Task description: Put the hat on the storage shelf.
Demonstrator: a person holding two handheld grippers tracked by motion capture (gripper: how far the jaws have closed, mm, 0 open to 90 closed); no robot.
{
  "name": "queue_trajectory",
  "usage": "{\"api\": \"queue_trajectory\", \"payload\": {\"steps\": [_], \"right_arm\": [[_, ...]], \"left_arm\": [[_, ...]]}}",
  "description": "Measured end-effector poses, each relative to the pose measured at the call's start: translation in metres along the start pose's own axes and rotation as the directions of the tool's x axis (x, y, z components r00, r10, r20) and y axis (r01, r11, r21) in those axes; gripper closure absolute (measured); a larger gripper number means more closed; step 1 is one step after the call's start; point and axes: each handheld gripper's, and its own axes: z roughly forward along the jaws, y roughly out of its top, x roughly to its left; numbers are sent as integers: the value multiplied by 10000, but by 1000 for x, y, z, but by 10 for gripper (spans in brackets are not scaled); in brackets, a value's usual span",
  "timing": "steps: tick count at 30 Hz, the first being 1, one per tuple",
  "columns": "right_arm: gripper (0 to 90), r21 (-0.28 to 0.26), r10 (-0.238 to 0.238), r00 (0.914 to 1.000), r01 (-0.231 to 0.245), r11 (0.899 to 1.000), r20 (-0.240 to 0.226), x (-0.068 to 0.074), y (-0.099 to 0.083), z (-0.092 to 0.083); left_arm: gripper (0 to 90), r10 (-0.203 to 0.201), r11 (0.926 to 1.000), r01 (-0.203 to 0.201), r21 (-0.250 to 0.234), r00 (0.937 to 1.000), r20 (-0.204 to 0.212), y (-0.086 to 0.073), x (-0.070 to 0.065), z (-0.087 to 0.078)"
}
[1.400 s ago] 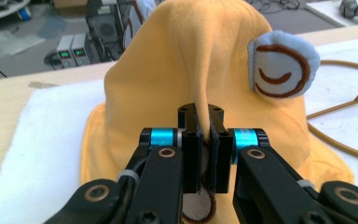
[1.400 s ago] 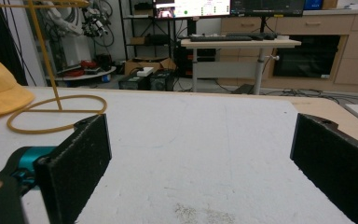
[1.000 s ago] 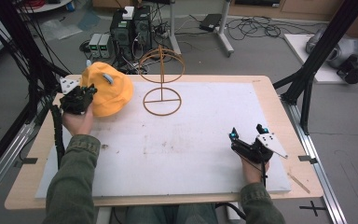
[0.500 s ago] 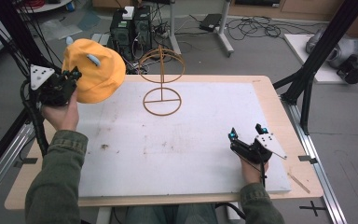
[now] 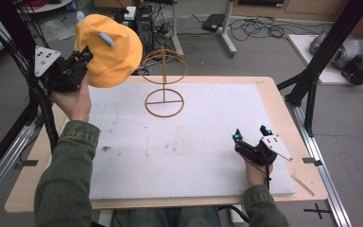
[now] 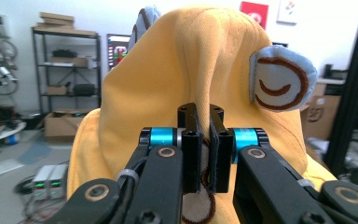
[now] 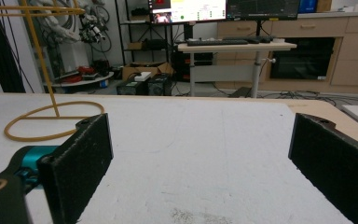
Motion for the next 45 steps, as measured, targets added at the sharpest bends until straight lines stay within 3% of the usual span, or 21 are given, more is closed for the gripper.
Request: {"api": "queue_trajectory", "payload": {"steps": [7,13,20,28,31,33,37,42,45], "right_arm": [[58,-32,108,9999,-108,9999,17,-2,1,-2],[58,-108,179,9998,-179,9998,60,-4,1,-3],[58,-291,110,9999,-110,9995,18,-1,4,-6],[58,-475,249,9997,-245,9986,77,-4,5,-7],[58,-487,314,9995,-310,9983,74,-4,6,-7],[58,-492,344,9994,-340,9982,71,-4,5,-6],[59,-535,237,9997,-233,9983,82,-3,5,-6],[59,-575,74,10000,-71,9983,53,-2,6,-6],[58,-601,98,9999,-95,9981,45,-2,6,-6]], "left_arm": [[859,-150,9998,142,111,9964,838,5,-32,26],[859,112,9990,-173,405,9889,1480,8,-64,52],[858,253,9963,-399,764,9828,1827,11,-92,84],[857,41,9879,-335,1514,9818,1901,-11,-98,107],[857,-115,9830,-222,1820,9833,1818,-22,-96,111],[857,-37,9769,-350,2107,9836,1806,-28,-95,113],[856,-150,9760,-276,2159,9811,1930,-32,-93,115],[852,-36,9686,-465,2442,9796,2008,-36,-94,117],[806,-247,9701,-268,2411,9778,2079,-37,-95,117]]}}
